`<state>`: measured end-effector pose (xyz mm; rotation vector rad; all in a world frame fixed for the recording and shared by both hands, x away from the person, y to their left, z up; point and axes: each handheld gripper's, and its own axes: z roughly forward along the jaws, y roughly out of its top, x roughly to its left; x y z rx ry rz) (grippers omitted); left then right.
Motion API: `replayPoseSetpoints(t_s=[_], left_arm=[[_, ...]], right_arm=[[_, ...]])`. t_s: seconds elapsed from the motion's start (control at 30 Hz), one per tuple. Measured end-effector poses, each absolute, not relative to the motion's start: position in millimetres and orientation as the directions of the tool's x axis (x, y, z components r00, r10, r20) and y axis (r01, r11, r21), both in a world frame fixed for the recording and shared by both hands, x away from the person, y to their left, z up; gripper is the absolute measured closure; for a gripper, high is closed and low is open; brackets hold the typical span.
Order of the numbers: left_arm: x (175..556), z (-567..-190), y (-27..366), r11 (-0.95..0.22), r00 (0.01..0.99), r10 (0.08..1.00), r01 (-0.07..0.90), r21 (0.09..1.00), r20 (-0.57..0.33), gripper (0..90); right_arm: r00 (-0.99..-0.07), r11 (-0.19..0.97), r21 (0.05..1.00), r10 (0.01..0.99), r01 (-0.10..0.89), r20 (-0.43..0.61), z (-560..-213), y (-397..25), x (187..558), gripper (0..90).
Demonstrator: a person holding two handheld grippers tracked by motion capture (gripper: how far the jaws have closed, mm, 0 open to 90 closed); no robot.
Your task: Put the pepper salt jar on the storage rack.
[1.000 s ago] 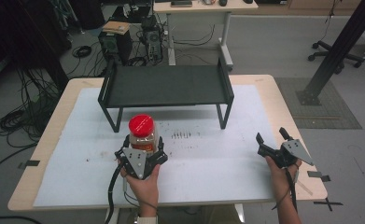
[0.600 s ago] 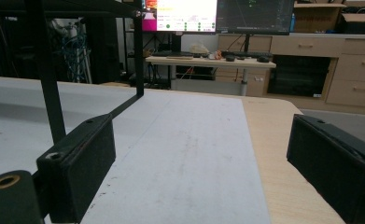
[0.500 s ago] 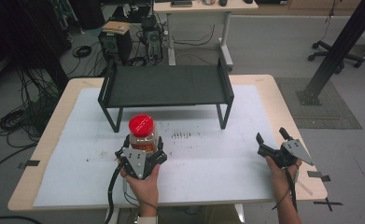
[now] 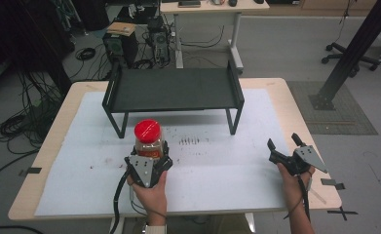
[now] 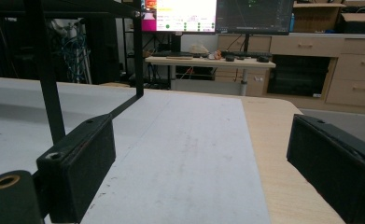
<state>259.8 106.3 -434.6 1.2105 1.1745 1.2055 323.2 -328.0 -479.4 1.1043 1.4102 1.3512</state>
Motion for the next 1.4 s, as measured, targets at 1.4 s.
replayPoseSetpoints(t_s=[1.4], left_arm=[[258.8, -434.2, 103.2, -0.007, -0.004, 1.000, -0.014, 1.000, 0.007, 24.4]], right_arm=[[-0.228, 0.016, 0.999, 0.974, 0.033, -0.008, -479.4, -328.2, 323.3, 8.0]])
